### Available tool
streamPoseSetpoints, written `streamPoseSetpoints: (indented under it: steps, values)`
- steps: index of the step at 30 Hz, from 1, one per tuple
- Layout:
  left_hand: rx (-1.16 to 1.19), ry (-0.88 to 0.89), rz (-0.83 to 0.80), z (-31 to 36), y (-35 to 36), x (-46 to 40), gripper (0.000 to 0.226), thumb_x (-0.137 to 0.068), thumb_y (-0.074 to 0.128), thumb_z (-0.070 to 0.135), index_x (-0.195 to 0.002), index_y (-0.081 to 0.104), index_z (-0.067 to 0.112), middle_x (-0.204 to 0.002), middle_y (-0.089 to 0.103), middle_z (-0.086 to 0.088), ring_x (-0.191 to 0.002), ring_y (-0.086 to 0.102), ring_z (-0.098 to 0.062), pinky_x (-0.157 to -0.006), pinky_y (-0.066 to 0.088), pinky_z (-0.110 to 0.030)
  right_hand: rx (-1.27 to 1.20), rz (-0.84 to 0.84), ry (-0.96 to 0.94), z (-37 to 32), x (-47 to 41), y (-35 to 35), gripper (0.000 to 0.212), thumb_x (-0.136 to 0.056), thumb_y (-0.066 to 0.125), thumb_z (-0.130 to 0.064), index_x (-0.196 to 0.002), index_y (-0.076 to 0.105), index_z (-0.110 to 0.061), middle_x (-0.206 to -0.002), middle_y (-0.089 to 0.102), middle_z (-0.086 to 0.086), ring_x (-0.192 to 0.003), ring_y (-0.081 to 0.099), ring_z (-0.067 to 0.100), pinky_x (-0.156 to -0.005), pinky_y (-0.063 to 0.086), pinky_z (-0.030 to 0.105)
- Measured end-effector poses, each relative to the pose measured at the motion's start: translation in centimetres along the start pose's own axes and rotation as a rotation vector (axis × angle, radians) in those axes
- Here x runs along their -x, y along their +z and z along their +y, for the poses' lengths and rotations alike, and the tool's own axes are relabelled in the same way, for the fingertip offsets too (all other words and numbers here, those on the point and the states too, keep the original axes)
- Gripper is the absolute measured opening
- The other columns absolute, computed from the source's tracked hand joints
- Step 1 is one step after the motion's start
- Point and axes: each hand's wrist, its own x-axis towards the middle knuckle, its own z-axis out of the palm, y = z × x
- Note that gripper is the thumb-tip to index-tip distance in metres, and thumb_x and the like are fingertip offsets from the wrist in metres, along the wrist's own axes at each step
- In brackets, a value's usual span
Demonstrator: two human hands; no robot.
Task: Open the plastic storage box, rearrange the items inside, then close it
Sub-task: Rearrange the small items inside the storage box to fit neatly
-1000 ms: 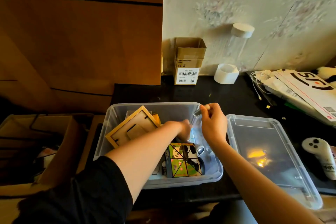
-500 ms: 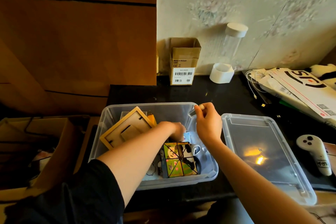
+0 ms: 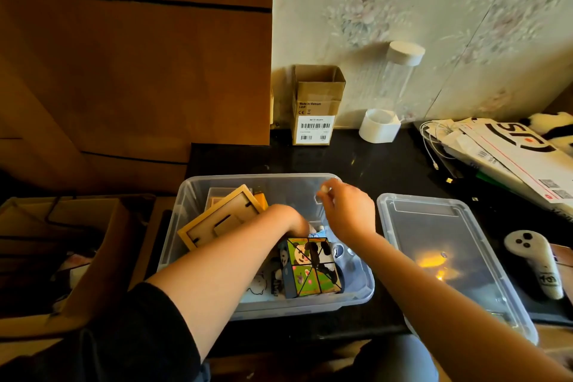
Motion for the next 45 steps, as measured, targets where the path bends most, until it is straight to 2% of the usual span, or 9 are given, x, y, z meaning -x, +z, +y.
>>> streamPoseSetpoints:
  steps: [4, 6, 12, 16, 22, 26, 30, 37, 45]
  values:
    - [0.054, 0.013, 0.019, -0.5, 0.2, 0.7, 0.049, -0.101, 0.037, 0.029, -0.148, 0.028, 0.021, -0.152, 0.030, -0.008, -0.130, 0.041, -0.029, -0.102, 0.039, -0.037, 0.510, -0.307, -0.377, -0.7, -1.0, -1.0, 0.027, -0.093, 0.053, -0.022, -0.120, 0.054, -0.018, -0.111, 0.065, 0.006, -0.097, 0.064, 0.024, -0.079, 0.047, 0.031]
    - [0.111, 0.078, -0.020, -0.5, 0.3, 0.9, 0.045, -0.101, 0.038, 0.023, -0.145, 0.033, 0.018, -0.148, 0.035, -0.011, -0.129, 0.041, -0.031, -0.098, 0.037, -0.038, 0.652, -0.338, -0.439, -1.3, -1.7, -1.1, 0.027, -0.094, 0.053, -0.023, -0.119, 0.057, -0.016, -0.110, 0.066, 0.006, -0.098, 0.063, 0.022, -0.082, 0.047, 0.029]
    - [0.138, 0.109, 0.035, -1.1, 0.8, 0.6, 0.045, -0.101, 0.037, 0.026, -0.146, 0.033, 0.017, -0.152, 0.029, -0.011, -0.134, 0.033, -0.032, -0.109, 0.029, -0.041, 0.868, -0.448, -0.486, -3.0, -2.8, 0.2, 0.026, -0.092, 0.055, -0.021, -0.116, 0.061, -0.011, -0.113, 0.065, 0.007, -0.103, 0.063, 0.023, -0.084, 0.048, 0.029]
    - [0.139, 0.066, 0.037, -1.4, 0.9, -0.2, 0.048, -0.101, 0.036, 0.029, -0.147, 0.030, 0.017, -0.151, 0.031, -0.012, -0.132, 0.037, -0.032, -0.110, 0.030, -0.046, 0.841, -0.504, -0.404, -3.0, -3.0, 1.3, 0.032, -0.094, 0.053, -0.024, -0.121, 0.058, -0.008, -0.120, 0.062, 0.009, -0.111, 0.059, 0.023, -0.094, 0.045, 0.031]
    - [0.178, 0.077, 0.043, -1.4, 0.9, -0.3, 0.047, -0.100, 0.038, 0.030, -0.145, 0.033, 0.016, -0.147, 0.036, -0.013, -0.128, 0.041, -0.031, -0.108, 0.032, -0.045, 0.780, -0.481, -0.337, -3.0, -3.2, 1.6, 0.032, -0.095, 0.051, -0.020, -0.124, 0.055, -0.006, -0.124, 0.060, 0.011, -0.114, 0.057, 0.024, -0.096, 0.043, 0.031]
    - [0.235, 0.080, 0.052, -1.3, 1.0, -0.1, 0.047, -0.100, 0.037, 0.030, -0.145, 0.034, 0.017, -0.145, 0.039, -0.012, -0.127, 0.042, -0.031, -0.107, 0.034, -0.044, 0.790, -0.437, -0.328, -3.4, -3.2, 1.3, 0.029, -0.092, 0.056, -0.020, -0.118, 0.060, -0.009, -0.115, 0.065, 0.008, -0.107, 0.061, 0.023, -0.087, 0.047, 0.029]
    - [0.189, 0.129, 0.075, -1.2, 1.1, -0.1, 0.044, -0.099, 0.040, 0.029, -0.141, 0.040, 0.014, -0.142, 0.043, -0.014, -0.123, 0.046, -0.030, -0.104, 0.036, -0.042, 0.775, -0.445, -0.326, -3.5, -3.3, 1.0, 0.033, -0.092, 0.056, -0.020, -0.123, 0.057, -0.009, -0.119, 0.063, 0.008, -0.110, 0.059, 0.023, -0.092, 0.046, 0.030]
    - [0.085, 0.164, 0.201, -0.7, 1.2, -0.1, 0.043, -0.101, 0.037, 0.022, -0.142, 0.038, 0.007, -0.149, 0.034, -0.014, -0.131, 0.039, -0.031, -0.106, 0.029, -0.041, 0.778, -0.488, -0.351, -3.2, -3.5, 1.2, 0.033, -0.093, 0.055, -0.019, -0.123, 0.057, -0.008, -0.121, 0.062, 0.010, -0.112, 0.058, 0.025, -0.093, 0.045, 0.032]
    - [0.023, 0.147, 0.231, -0.6, 1.4, -0.7, 0.036, -0.101, 0.035, 0.023, -0.131, 0.051, 0.011, -0.142, 0.043, -0.012, -0.130, 0.038, -0.030, -0.107, 0.021, -0.047, 0.685, -0.444, -0.323, -2.6, -4.0, 0.4, 0.029, -0.090, 0.056, -0.008, -0.118, 0.060, -0.007, -0.114, 0.064, 0.010, -0.105, 0.060, 0.027, -0.090, 0.048, 0.032]
